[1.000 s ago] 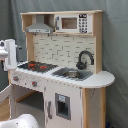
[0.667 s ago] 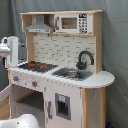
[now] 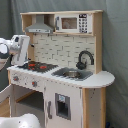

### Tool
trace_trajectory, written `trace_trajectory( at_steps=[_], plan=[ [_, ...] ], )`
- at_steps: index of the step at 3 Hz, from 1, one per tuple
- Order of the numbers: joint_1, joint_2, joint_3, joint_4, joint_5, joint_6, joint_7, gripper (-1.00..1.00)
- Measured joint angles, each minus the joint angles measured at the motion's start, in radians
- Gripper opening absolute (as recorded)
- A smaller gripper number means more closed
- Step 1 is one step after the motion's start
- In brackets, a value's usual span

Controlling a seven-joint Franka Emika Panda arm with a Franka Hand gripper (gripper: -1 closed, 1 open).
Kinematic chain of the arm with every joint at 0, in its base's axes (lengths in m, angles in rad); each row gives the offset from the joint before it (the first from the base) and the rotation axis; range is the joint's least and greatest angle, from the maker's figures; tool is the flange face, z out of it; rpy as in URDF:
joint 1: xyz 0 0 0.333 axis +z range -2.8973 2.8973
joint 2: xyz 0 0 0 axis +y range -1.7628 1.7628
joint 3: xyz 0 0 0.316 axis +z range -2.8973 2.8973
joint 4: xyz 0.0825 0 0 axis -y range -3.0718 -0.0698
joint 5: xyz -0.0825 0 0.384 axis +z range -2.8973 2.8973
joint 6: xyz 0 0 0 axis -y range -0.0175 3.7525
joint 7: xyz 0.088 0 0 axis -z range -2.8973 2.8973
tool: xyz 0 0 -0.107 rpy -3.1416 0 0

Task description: Play with the kitchen

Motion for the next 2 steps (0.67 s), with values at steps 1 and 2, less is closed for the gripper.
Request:
trace_trajectory(
  at_steps=[1, 2],
  plan=[
    [-0.028, 0.045, 0.007, 0.004, 0.058, -0.024, 0.064, 1.00],
    [-0.050, 0.094, 0.014, 0.021, 0.122, -0.050, 0.115, 1.00]
  ],
)
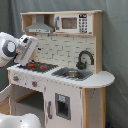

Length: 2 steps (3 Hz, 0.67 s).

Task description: Play with the kitchen

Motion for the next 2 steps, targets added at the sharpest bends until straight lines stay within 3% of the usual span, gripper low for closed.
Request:
trace_trajectory(
  at_steps=[1, 2],
  plan=[
    [-0.034, 0.071, -0.001, 0.021, 0.044, -0.032, 0.047, 1.00],
    [-0.068, 0.161, 0.000, 0.031, 0.052, -0.068, 0.083, 1.00]
  ],
)
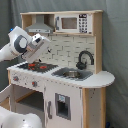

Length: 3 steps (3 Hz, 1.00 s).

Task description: Play with the kitchen

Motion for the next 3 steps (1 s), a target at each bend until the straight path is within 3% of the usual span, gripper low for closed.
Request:
trace_trajectory(
  at_steps=[1, 3],
  plan=[
    [-0.033, 0.092, 0.009, -0.002, 0.000, -0.032, 0.016, 1.00],
    [-0.147, 0.252, 0.087, -0.004, 0.000, -0.048, 0.014, 1.00]
  ],
)
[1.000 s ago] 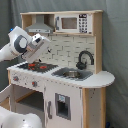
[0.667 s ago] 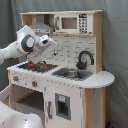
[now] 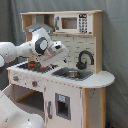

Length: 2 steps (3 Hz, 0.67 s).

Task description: Play with the kitchen

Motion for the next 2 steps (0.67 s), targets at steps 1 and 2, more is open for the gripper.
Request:
trace_trajectory(
  at_steps=[1, 2],
  plan=[
    [-0.048, 0.052, 0.036, -0.005, 0.000, -0.068, -0.018, 1.00],
    [-0.110, 0.096, 0.107, -0.002, 0.000, -0.082, -0.026, 1.00]
  ],
)
